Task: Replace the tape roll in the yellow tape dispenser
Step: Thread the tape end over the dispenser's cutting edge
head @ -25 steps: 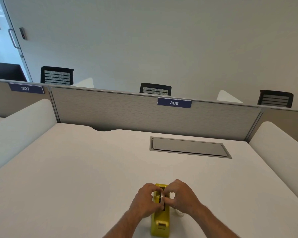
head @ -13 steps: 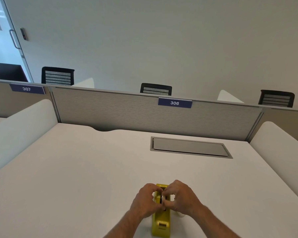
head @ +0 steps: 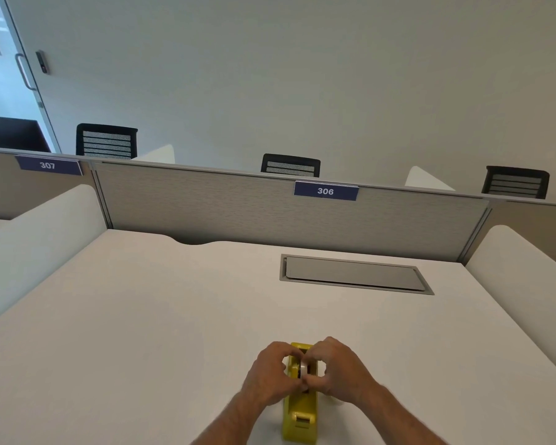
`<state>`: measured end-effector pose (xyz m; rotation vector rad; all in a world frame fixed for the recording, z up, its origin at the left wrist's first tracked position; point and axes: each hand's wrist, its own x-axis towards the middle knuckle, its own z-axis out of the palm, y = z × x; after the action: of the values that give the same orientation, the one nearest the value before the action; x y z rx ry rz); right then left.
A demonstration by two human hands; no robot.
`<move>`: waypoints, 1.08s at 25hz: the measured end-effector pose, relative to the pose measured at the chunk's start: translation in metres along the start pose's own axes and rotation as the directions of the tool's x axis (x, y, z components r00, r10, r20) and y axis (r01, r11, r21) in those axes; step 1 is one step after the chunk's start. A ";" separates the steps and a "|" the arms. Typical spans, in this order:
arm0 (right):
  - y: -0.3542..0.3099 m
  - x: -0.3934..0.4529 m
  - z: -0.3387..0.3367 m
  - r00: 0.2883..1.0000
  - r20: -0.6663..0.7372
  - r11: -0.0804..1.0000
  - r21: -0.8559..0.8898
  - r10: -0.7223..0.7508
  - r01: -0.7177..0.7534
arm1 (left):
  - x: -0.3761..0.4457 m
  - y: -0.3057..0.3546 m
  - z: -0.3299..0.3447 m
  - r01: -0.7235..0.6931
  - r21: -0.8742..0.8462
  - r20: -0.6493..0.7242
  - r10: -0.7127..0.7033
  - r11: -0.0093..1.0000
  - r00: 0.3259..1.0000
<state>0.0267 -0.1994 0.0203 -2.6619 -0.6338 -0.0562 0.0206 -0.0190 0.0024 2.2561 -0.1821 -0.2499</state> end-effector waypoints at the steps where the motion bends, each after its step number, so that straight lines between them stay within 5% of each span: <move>1: -0.001 -0.001 0.000 1.000 -0.006 1.000 -0.007 -0.013 0.013 | 0.000 0.000 0.000 0.000 0.001 0.001 0.000 1.000 1.000; 27: 0.005 0.000 0.000 0.998 0.008 0.988 0.137 0.064 -0.065 | 0.003 -0.002 0.002 0.012 0.050 0.007 -0.013 0.999 1.000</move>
<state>0.0289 -0.2033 0.0183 -2.5480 -0.5320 0.0095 0.0231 -0.0198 -0.0005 2.3063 -0.1801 -0.2629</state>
